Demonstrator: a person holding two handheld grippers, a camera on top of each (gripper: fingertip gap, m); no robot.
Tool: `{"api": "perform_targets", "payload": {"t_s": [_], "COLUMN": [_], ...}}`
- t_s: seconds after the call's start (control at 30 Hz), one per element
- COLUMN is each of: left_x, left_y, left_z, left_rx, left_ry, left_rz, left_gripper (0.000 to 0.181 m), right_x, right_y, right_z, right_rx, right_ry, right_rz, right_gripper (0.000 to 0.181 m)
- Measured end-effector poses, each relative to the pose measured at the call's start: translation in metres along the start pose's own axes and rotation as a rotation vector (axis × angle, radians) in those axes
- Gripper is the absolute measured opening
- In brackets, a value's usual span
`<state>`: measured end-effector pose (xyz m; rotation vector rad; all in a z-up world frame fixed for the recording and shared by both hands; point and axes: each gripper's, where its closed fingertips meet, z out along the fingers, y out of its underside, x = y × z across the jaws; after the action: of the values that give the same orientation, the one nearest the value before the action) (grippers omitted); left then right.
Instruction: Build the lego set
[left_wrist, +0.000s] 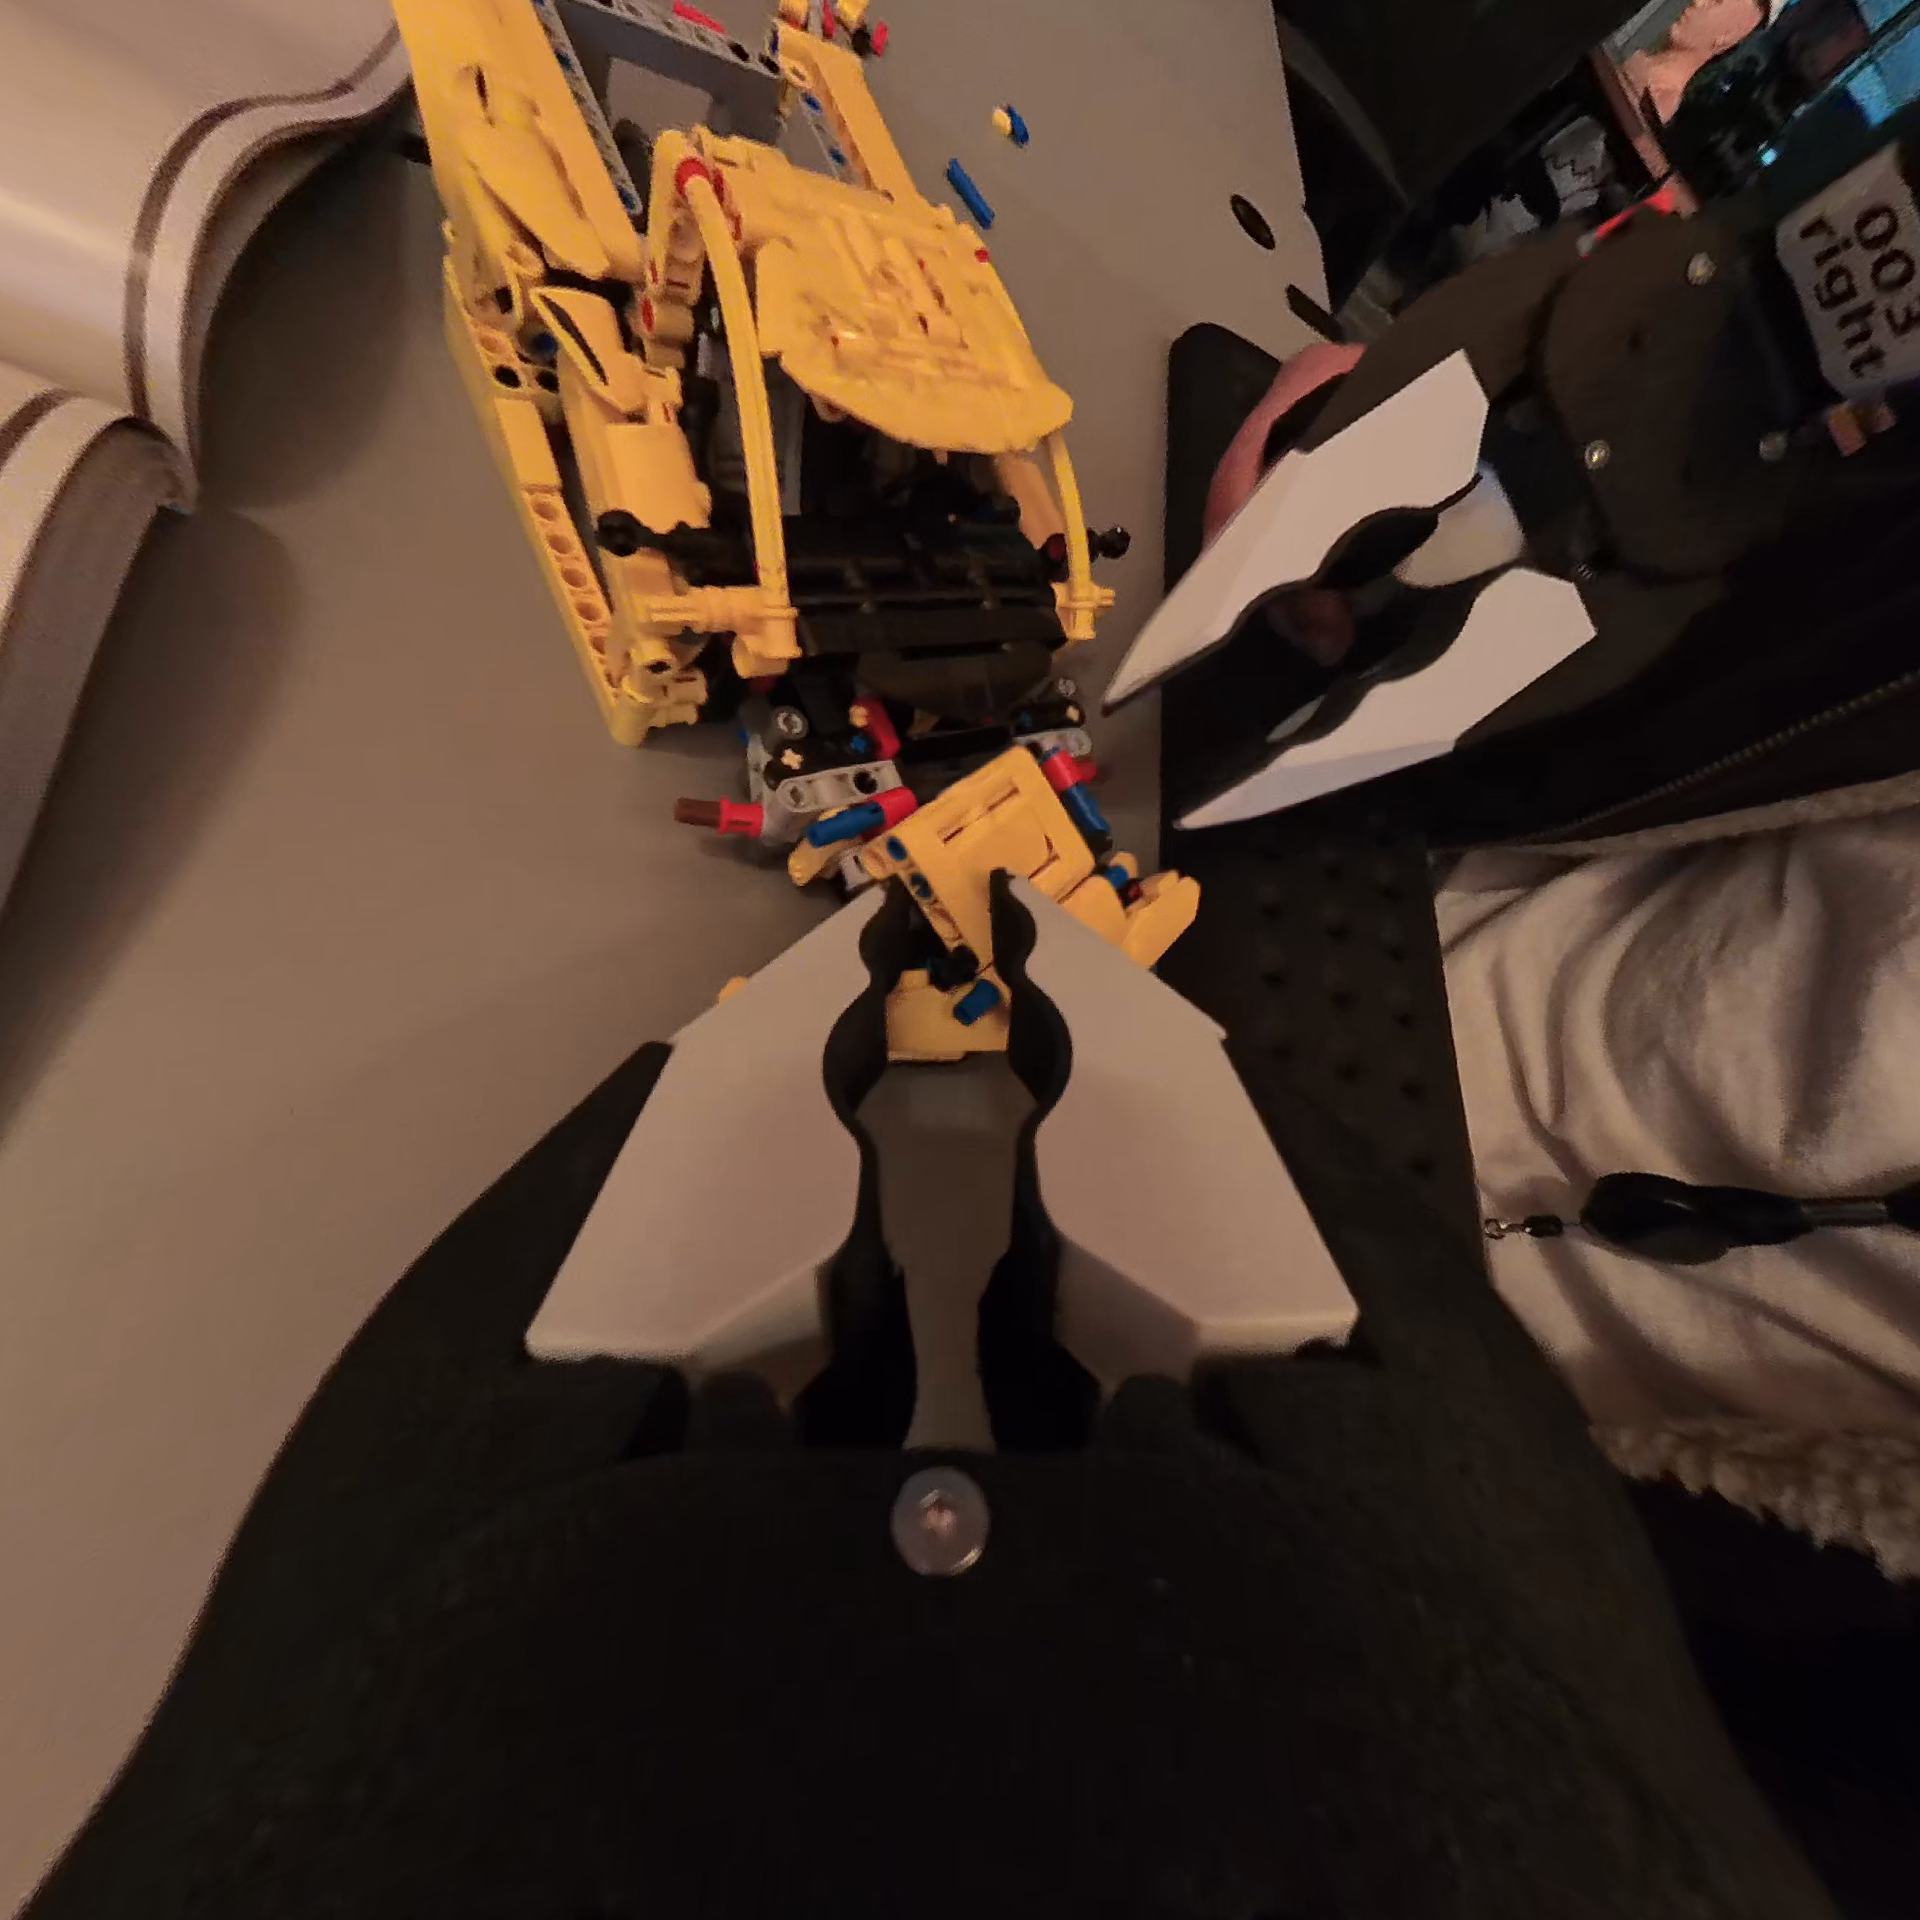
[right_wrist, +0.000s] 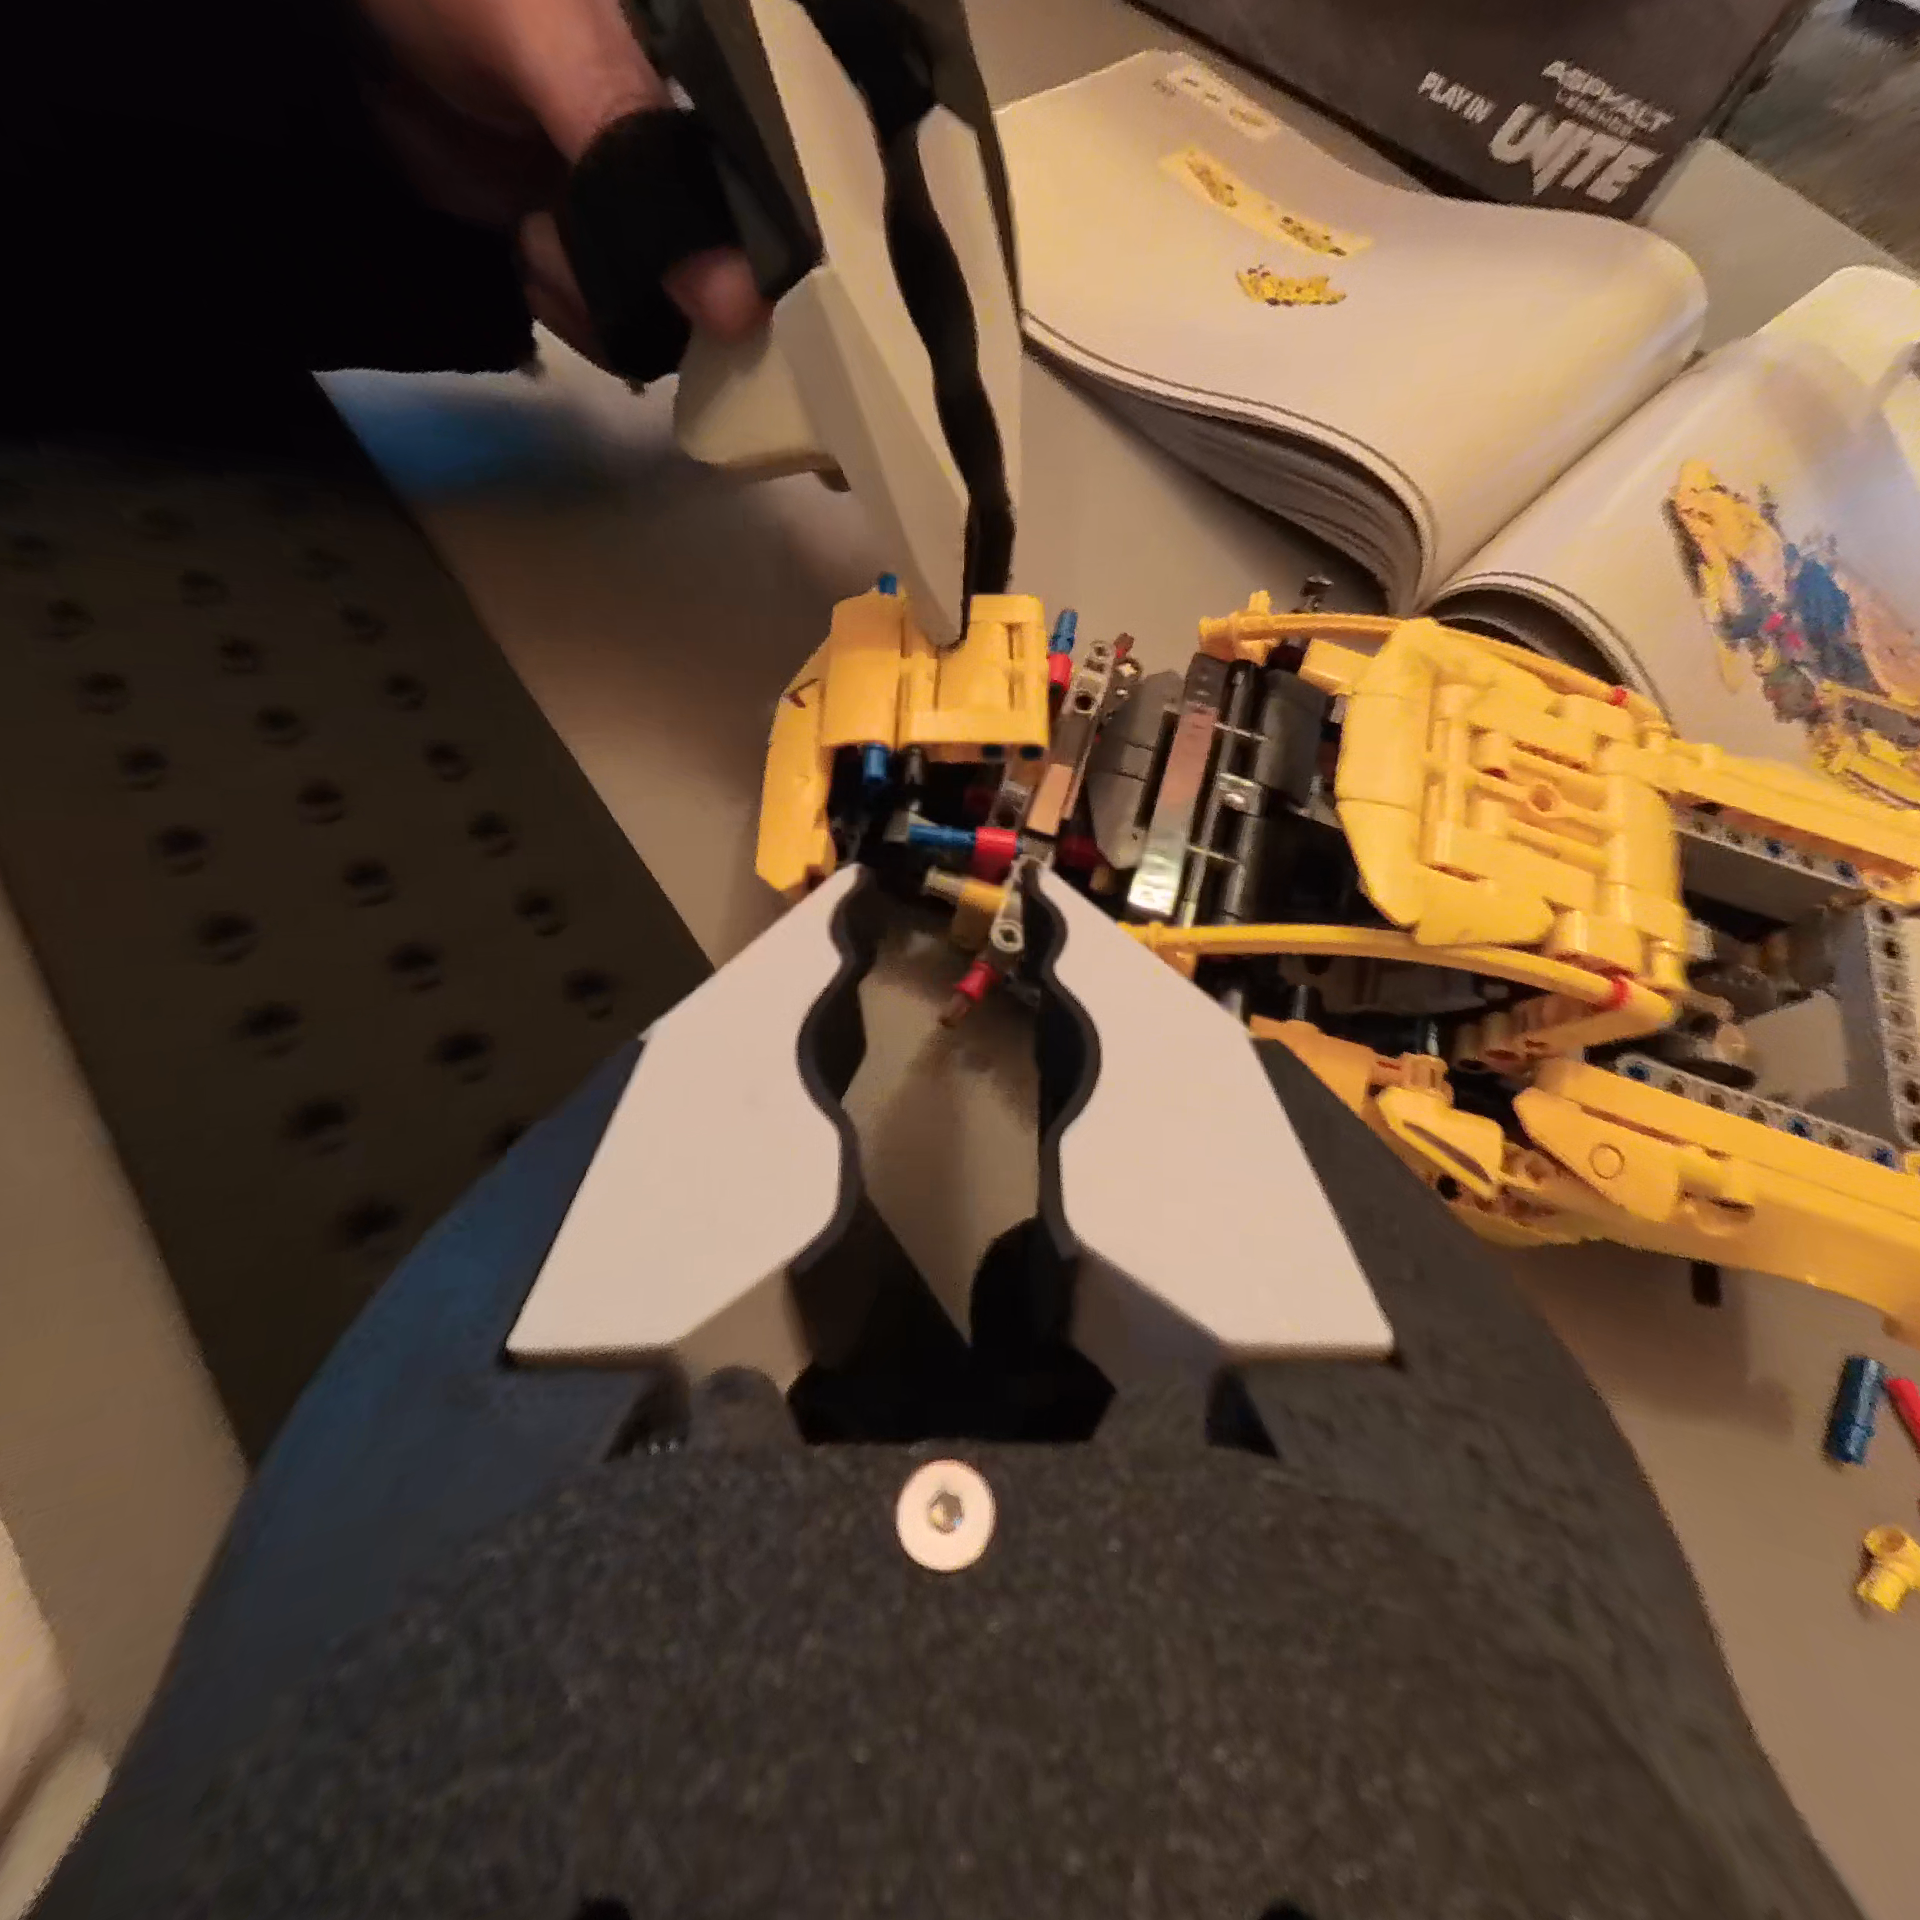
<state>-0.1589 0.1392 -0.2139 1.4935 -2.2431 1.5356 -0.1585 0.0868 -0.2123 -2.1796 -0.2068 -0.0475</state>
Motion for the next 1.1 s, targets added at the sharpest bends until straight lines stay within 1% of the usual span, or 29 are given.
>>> {"api": "perform_targets", "payload": {"t_s": [0.07,0.13,0.2,0.33,0.43,0.47,0.5,0.6,0.67,0.83,0.93,0.97,1.03,1.1], "left_x": [-0.002,-0.003,-0.006,-0.005,-0.005,-0.005,-0.005,-0.004,-0.004,-0.003,-0.002,-0.001,-0.001,-0.001], "left_y": [0.002,0.003,0.001,0.002,0.001,0.001,0.001,0.001,0.001,0.002,0.003,0.003,0.003,0.003], "left_z": [-0.004,-0.006,-0.006,-0.004,-0.002,-0.002,-0.002,-0.001,0.000,0.000,0.002,0.002,0.002,0.002], "left_rx": [-0.011,-0.022,-0.012,-0.001,0.004,0.007,0.010,0.015,0.017,0.014,0.009,0.009,0.009,0.010], "left_ry": [-0.018,-0.016,-0.037,-0.058,-0.063,-0.063,-0.063,-0.063,-0.065,-0.059,-0.048,-0.047,-0.050,-0.052], "left_rz": [0.016,0.015,0.007,0.014,0.016,0.016,0.015,0.023,0.028,0.033,0.033,0.035,0.039,0.039], "left_gripper": [0.017,0.017,0.019,0.020,0.021,0.021,0.021,0.021,0.021,0.023,0.026,0.026,0.026,0.026], "right_x": [0.000,0.004,0.003,0.001,0.003,0.005,0.004,0.004,0.004,0.000,-0.001,-0.001,0.002,0.001], "right_y": [0.002,0.004,0.003,-0.001,-0.006,-0.003,0.001,0.002,0.001,0.002,0.005,0.005,0.005,0.005], "right_z": [0.006,0.011,0.014,0.015,0.015,0.016,0.019,0.019,0.018,0.016,0.014,0.014,0.012,0.009], "right_rx": [-0.035,-0.063,-0.075,-0.068,-0.065,-0.091,-0.123,-0.139,-0.150,-0.139,-0.129,-0.125,-0.118,-0.123], "right_ry": [-0.004,0.013,0.005,-0.015,0.012,0.042,0.051,0.098,0.098,0.008,-0.046,-0.055,-0.052,-0.046], "right_rz": [-0.002,0.006,0.047,0.164,0.234,0.240,0.225,0.145,0.095,-0.019,-0.197,-0.216,-0.204,-0.089], "right_gripper": [0.027,0.023,0.021,0.027,0.028,0.027,0.026,0.023,0.022,0.022,0.023,0.023,0.023,0.023]}}
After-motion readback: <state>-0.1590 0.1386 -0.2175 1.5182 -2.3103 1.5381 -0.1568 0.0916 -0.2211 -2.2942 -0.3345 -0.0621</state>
